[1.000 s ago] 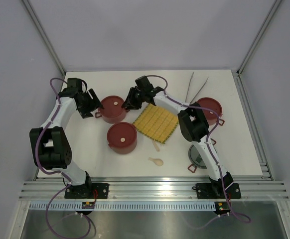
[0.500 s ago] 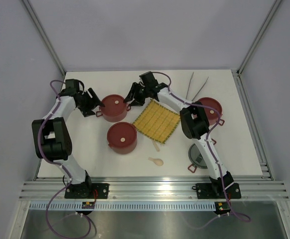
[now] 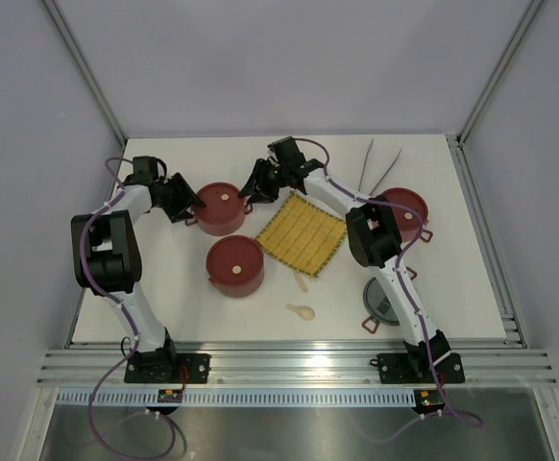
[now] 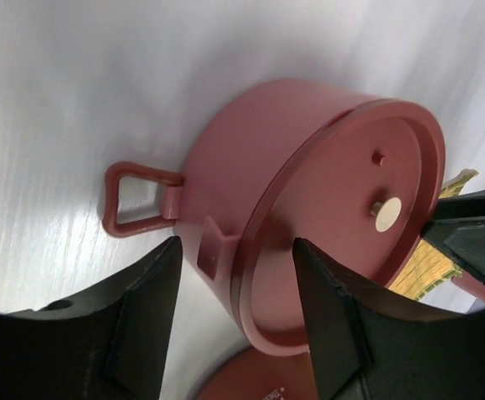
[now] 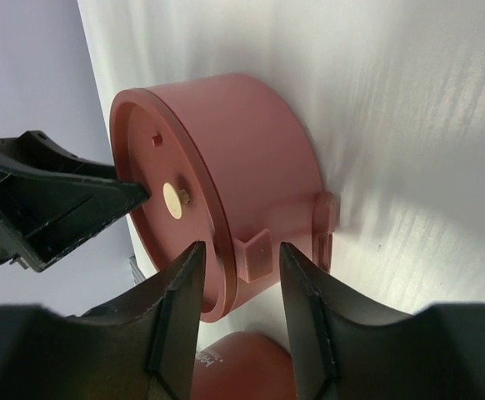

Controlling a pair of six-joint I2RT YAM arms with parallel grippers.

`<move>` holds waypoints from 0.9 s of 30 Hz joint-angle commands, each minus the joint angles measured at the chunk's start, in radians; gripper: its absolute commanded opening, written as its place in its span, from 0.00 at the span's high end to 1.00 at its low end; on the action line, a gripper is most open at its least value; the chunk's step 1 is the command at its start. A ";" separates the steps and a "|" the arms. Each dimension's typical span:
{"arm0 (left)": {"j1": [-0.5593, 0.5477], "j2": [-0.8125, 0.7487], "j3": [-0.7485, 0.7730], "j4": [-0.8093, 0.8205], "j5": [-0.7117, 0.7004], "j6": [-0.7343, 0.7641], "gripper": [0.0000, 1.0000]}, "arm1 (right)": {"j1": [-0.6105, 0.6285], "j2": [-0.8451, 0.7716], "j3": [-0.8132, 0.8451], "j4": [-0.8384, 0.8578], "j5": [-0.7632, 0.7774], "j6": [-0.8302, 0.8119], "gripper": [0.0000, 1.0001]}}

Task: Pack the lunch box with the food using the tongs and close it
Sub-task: Pick up the packing box from the center of the board.

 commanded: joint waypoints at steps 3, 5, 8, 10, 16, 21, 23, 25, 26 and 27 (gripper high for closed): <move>0.013 0.003 0.009 0.115 0.072 -0.022 0.45 | -0.006 0.021 0.059 0.022 -0.058 -0.003 0.54; 0.015 0.004 0.009 0.113 0.076 -0.020 0.49 | -0.006 0.027 0.060 0.023 -0.061 0.002 0.54; 0.015 0.000 0.010 0.110 0.079 -0.018 0.53 | -0.006 0.033 0.063 0.026 -0.069 0.008 0.53; 0.015 -0.002 0.012 0.107 0.079 -0.017 0.55 | -0.006 0.036 0.066 0.028 -0.072 0.013 0.53; 0.015 -0.006 0.018 0.093 0.077 -0.009 0.62 | -0.006 0.036 0.071 0.031 -0.073 0.017 0.59; 0.015 -0.010 0.015 0.090 0.083 -0.011 0.73 | -0.004 0.030 0.063 0.040 -0.076 0.022 0.76; 0.015 -0.014 0.015 0.087 0.082 -0.009 0.79 | -0.006 0.024 0.060 0.040 -0.075 0.017 0.83; 0.015 -0.019 0.015 0.079 0.080 -0.008 0.85 | -0.006 0.018 0.060 0.040 -0.075 0.013 0.91; 0.015 -0.025 0.015 0.078 0.082 -0.008 0.91 | -0.006 0.013 0.060 0.040 -0.075 0.013 0.93; 0.014 -0.026 0.012 0.073 0.080 -0.008 0.93 | -0.006 0.012 0.059 0.041 -0.075 0.011 0.96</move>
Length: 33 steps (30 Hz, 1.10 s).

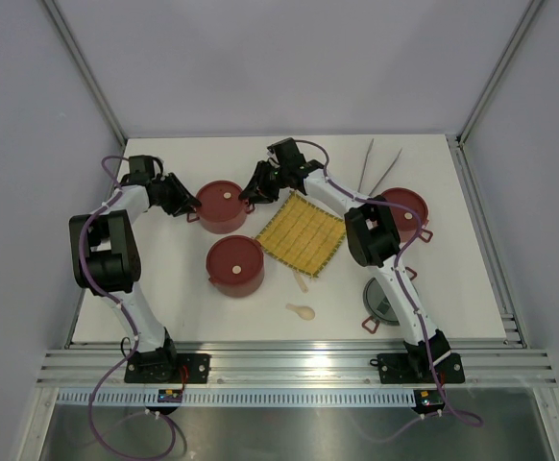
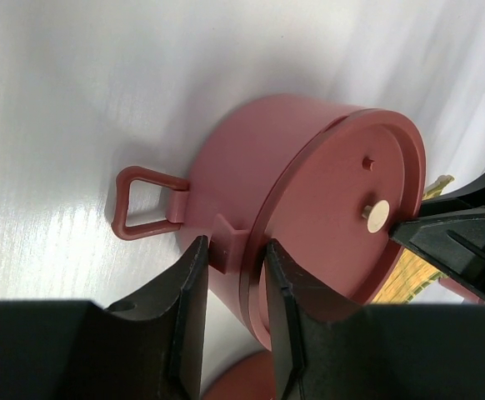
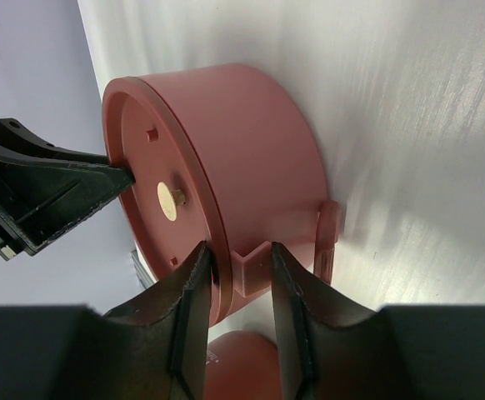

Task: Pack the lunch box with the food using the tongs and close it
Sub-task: Pick up the packing box from the center of the board.

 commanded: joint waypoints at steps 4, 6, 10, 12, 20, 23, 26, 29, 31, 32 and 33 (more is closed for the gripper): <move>-0.001 -0.056 0.000 0.008 0.036 -0.003 1.00 | -0.001 -0.038 0.025 0.042 -0.033 0.002 1.00; -0.001 -0.071 -0.005 0.008 0.035 -0.003 1.00 | -0.001 -0.042 0.025 0.040 -0.032 -0.003 1.00; -0.002 -0.100 -0.008 0.003 0.039 -0.011 1.00 | 0.001 -0.076 -0.001 0.046 -0.030 -0.006 1.00; -0.002 -0.120 -0.006 -0.002 0.045 -0.012 1.00 | -0.001 -0.091 -0.008 0.053 -0.027 -0.014 1.00; -0.002 -0.224 -0.018 -0.014 0.061 -0.025 1.00 | 0.001 -0.196 -0.071 0.080 -0.016 -0.028 1.00; -0.001 -0.249 -0.015 -0.028 0.067 -0.022 1.00 | 0.001 -0.233 -0.094 0.085 -0.004 -0.032 1.00; -0.004 -0.252 -0.014 -0.038 0.075 -0.025 1.00 | 0.001 -0.251 -0.107 0.086 -0.007 -0.029 1.00; -0.004 -0.274 -0.026 -0.034 0.088 -0.034 1.00 | 0.001 -0.286 -0.140 0.099 -0.002 -0.028 1.00; -0.005 -0.287 -0.022 -0.049 0.088 -0.034 1.00 | 0.002 -0.320 -0.169 0.105 -0.002 -0.029 1.00; -0.008 -0.306 -0.017 -0.058 0.088 -0.034 1.00 | 0.002 -0.329 -0.179 0.109 -0.002 -0.029 1.00; -0.010 -0.313 -0.012 -0.066 0.090 -0.029 1.00 | 0.004 -0.358 -0.202 0.114 -0.002 -0.031 1.00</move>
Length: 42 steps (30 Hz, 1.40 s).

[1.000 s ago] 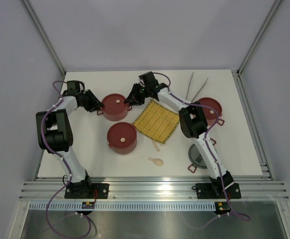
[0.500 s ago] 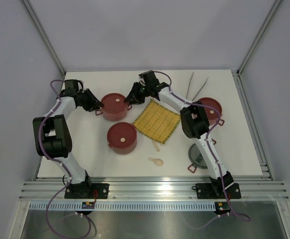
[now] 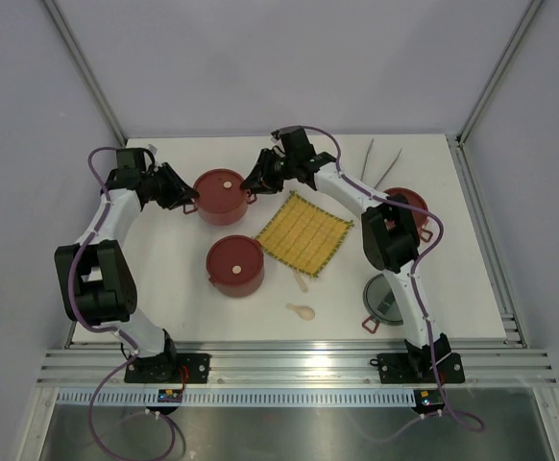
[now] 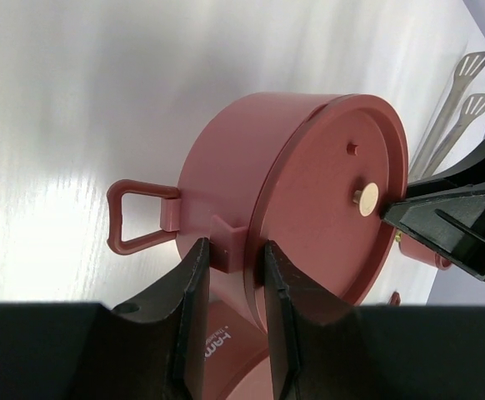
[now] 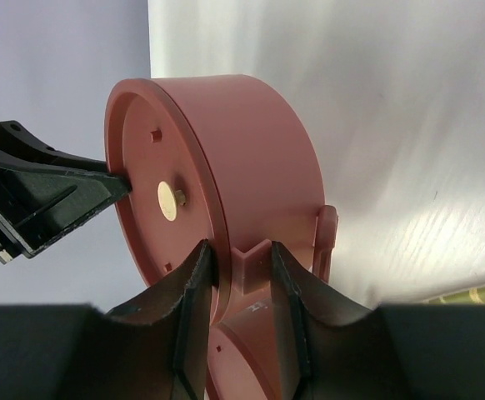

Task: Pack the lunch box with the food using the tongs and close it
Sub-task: Pick up the packing box from the center of the board, then place the packing box into the packing box.

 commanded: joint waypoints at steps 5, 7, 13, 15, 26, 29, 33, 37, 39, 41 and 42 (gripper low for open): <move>-0.014 -0.148 0.042 -0.048 0.059 -0.013 1.00 | 0.013 -0.231 -0.107 0.090 -0.003 -0.010 1.00; -0.018 -0.188 0.040 -0.072 0.063 -0.012 1.00 | 0.021 -0.290 -0.154 0.090 0.016 -0.024 1.00; -0.031 -0.301 -0.029 -0.120 0.081 -0.009 1.00 | 0.059 -0.438 -0.331 0.106 0.057 -0.033 1.00; -0.032 -0.330 -0.069 -0.134 0.086 -0.004 1.00 | 0.073 -0.491 -0.409 0.112 0.071 -0.032 1.00; -0.052 -0.498 -0.224 -0.215 0.124 -0.015 1.00 | 0.154 -0.678 -0.647 0.095 0.134 -0.025 1.00; -0.052 -0.519 -0.237 -0.262 0.101 0.011 1.00 | 0.168 -0.699 -0.687 0.094 0.143 -0.018 1.00; -0.052 -0.531 -0.259 -0.295 0.105 0.028 1.00 | 0.177 -0.713 -0.708 0.086 0.143 -0.016 1.00; -0.050 -0.553 -0.273 -0.321 0.095 0.039 1.00 | 0.177 -0.702 -0.708 0.074 0.152 -0.025 1.00; -0.052 -0.558 -0.279 -0.331 0.095 0.045 1.00 | 0.179 -0.689 -0.705 0.077 0.151 -0.025 1.00; -0.052 -0.565 -0.285 -0.350 0.095 0.047 1.00 | 0.179 -0.672 -0.702 0.080 0.148 -0.027 1.00; -0.052 -0.574 -0.291 -0.353 0.096 0.045 1.00 | 0.177 -0.667 -0.702 0.081 0.146 -0.025 1.00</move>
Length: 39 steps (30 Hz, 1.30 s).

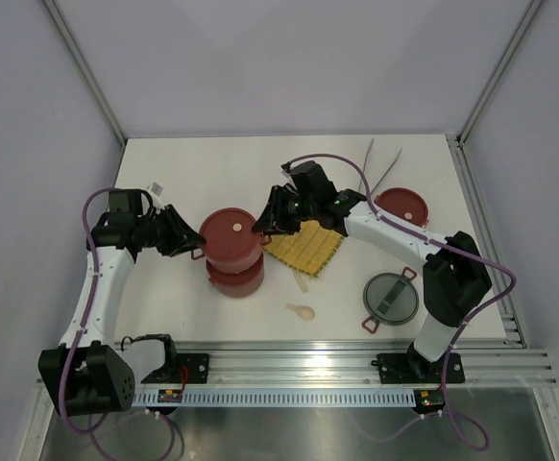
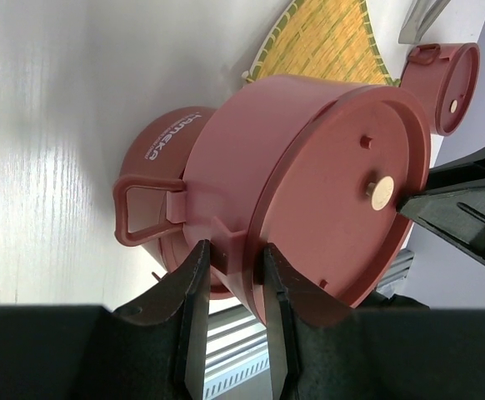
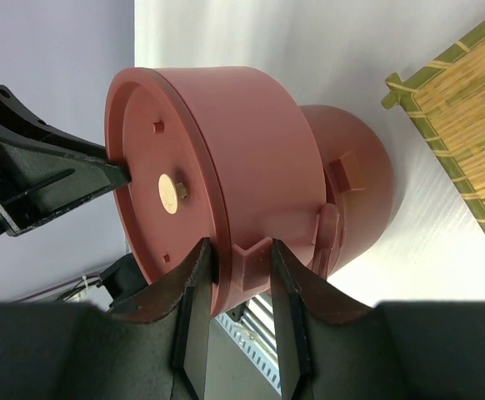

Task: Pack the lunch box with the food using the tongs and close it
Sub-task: Place the packing box into the packing box.

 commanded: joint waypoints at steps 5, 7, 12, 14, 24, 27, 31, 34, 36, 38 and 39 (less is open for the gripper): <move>-0.003 -0.092 -0.034 -0.076 0.033 0.017 1.00 | 0.018 0.010 0.042 0.027 -0.017 -0.037 1.00; -0.004 -0.119 -0.036 -0.107 0.036 0.023 1.00 | 0.018 0.021 0.057 0.008 -0.010 -0.052 1.00; -0.020 -0.168 -0.082 -0.125 0.048 0.006 1.00 | 0.018 0.056 0.096 -0.012 -0.010 -0.063 1.00; -0.023 -0.189 -0.102 -0.130 0.054 0.000 1.00 | 0.018 0.060 0.100 -0.016 -0.008 -0.061 1.00; -0.023 -0.244 -0.152 -0.098 0.095 -0.025 1.00 | 0.018 0.061 0.131 -0.048 0.044 -0.078 1.00; -0.023 -0.254 -0.166 -0.088 0.118 -0.023 1.00 | 0.018 0.067 0.142 -0.052 0.050 -0.078 1.00; -0.023 -0.275 -0.212 -0.044 0.164 -0.022 1.00 | 0.017 0.090 0.165 -0.071 0.047 -0.084 1.00; -0.023 -0.289 -0.229 -0.029 0.200 -0.028 1.00 | 0.014 0.102 0.174 -0.075 0.041 -0.084 1.00; -0.023 -0.292 -0.231 -0.028 0.218 -0.020 1.00 | 0.012 0.107 0.177 -0.075 0.038 -0.086 1.00; -0.023 -0.290 -0.237 -0.021 0.230 -0.019 1.00 | 0.008 0.121 0.189 -0.081 0.038 -0.090 1.00; -0.023 -0.290 -0.238 -0.018 0.238 -0.019 1.00 | 0.006 0.124 0.194 -0.089 0.037 -0.093 1.00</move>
